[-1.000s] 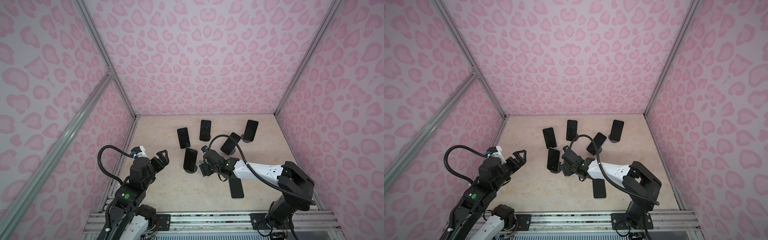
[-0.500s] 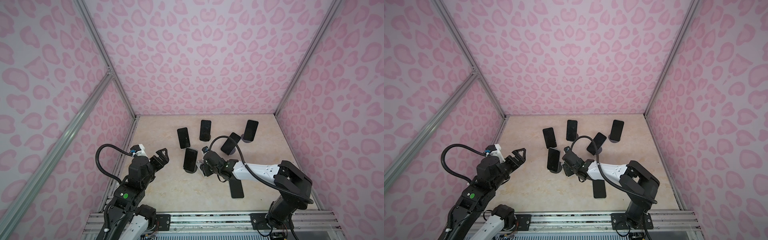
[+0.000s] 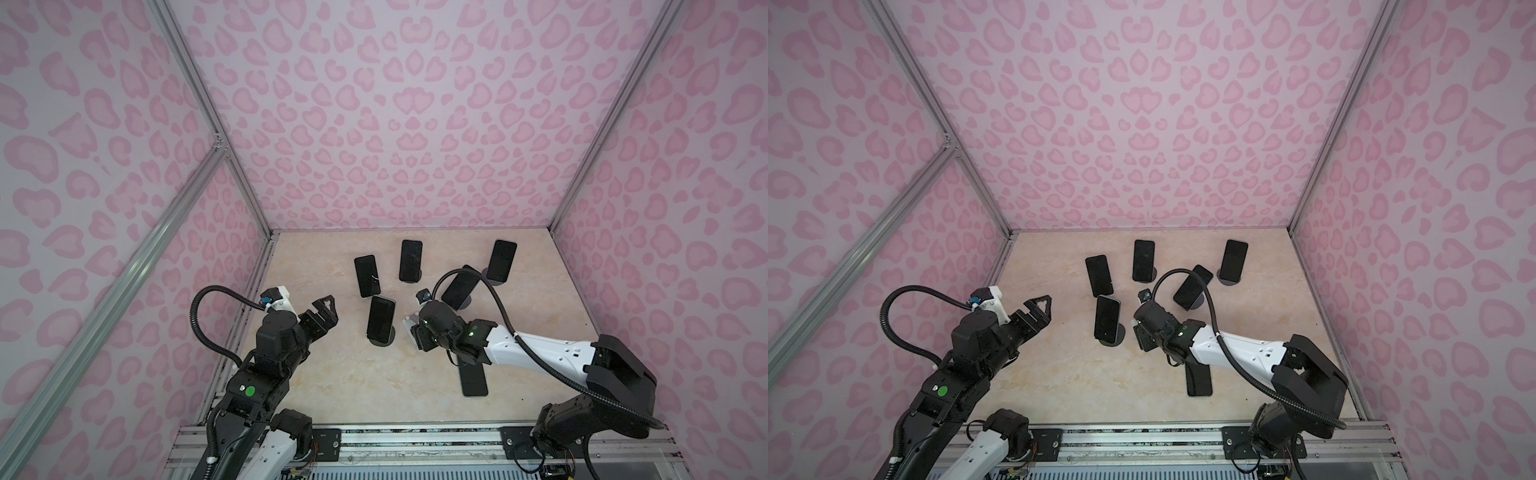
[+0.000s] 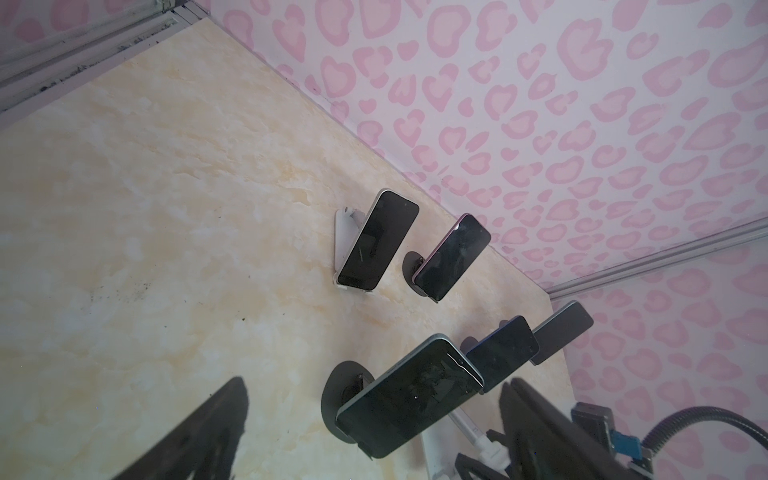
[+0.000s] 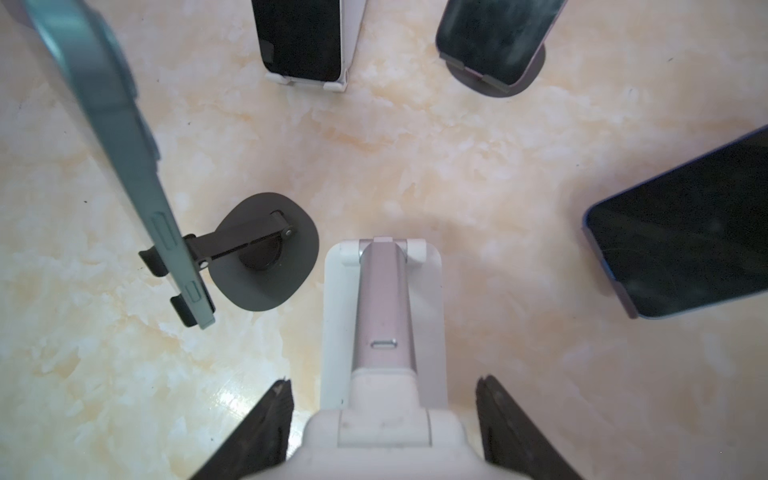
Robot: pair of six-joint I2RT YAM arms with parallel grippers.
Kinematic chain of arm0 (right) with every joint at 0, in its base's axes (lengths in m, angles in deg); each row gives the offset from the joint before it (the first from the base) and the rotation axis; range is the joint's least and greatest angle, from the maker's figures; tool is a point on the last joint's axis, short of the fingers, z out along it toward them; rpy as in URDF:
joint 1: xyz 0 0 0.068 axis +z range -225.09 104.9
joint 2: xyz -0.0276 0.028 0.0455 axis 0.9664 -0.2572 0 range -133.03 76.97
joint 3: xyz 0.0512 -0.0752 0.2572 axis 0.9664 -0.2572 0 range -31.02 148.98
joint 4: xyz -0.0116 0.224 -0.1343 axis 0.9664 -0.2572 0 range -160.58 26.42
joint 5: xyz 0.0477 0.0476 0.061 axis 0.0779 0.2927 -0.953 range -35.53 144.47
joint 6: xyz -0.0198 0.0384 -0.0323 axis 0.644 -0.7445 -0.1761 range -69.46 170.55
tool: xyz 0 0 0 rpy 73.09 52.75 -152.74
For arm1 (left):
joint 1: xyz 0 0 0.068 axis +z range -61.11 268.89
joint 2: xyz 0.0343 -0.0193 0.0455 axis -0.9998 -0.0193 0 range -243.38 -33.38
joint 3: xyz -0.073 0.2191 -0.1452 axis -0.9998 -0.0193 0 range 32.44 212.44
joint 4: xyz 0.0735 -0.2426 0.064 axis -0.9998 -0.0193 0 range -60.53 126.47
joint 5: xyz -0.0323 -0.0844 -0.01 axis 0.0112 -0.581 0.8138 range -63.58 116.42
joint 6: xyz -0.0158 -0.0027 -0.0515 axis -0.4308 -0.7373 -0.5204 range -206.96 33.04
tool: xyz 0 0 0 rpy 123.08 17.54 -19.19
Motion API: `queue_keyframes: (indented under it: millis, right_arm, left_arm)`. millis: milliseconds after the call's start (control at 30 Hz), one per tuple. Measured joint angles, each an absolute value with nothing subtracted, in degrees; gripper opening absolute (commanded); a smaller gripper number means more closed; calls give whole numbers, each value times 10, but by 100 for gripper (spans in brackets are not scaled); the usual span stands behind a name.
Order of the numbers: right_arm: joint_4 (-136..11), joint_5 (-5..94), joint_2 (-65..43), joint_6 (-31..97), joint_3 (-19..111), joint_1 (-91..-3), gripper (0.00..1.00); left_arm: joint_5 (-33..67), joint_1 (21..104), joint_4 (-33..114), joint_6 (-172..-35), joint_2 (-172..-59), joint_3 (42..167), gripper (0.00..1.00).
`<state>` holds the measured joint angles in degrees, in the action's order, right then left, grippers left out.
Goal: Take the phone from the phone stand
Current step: 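Lift the white stand with the right gripper and carry it toward the far corner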
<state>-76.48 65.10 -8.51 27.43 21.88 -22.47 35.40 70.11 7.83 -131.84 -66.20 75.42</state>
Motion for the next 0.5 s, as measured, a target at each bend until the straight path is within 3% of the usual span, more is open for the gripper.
queue_keyframes:
  millis: [500]
  right_arm:
    - [-829, 709, 15, 287, 226, -305, 52]
  left_arm:
    - [389, 701, 63, -1260, -678, 794, 98]
